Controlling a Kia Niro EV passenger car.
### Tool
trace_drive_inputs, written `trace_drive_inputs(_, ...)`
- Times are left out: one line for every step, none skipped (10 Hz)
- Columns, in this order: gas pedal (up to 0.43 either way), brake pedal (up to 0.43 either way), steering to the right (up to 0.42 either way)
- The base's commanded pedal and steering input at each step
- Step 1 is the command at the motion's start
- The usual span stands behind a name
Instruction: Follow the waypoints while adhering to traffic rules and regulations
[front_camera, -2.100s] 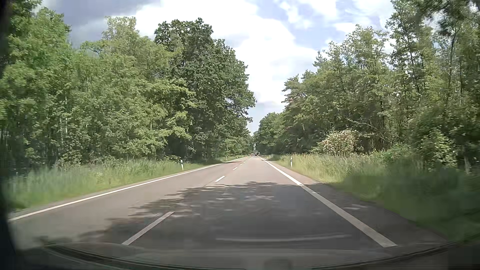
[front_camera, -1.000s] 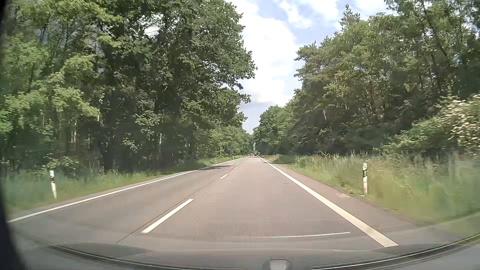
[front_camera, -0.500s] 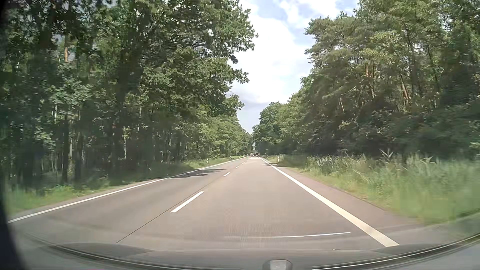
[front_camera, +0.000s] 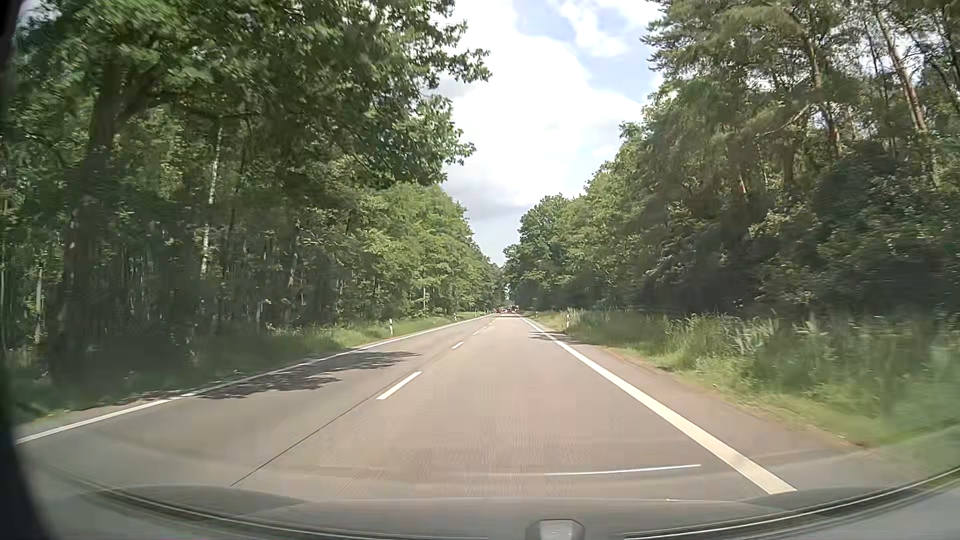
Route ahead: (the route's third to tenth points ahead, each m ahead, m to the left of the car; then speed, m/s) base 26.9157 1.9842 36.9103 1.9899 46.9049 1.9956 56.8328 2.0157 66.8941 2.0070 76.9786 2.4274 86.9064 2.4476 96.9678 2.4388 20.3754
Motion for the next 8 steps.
trace_drive_inputs(0.13, 0.037, -0.001)
trace_drive_inputs(0.13, 0.037, -0.001)
trace_drive_inputs(0.13, 0.037, -0.001)
trace_drive_inputs(0.13, 0.037, -0.001)
trace_drive_inputs(0.13, 0.037, -0.001)
trace_drive_inputs(0.13, 0.03, -0.001)
trace_drive_inputs(0.13, 0.037, -0.001)
trace_drive_inputs(0.13, 0.03, -0.001)
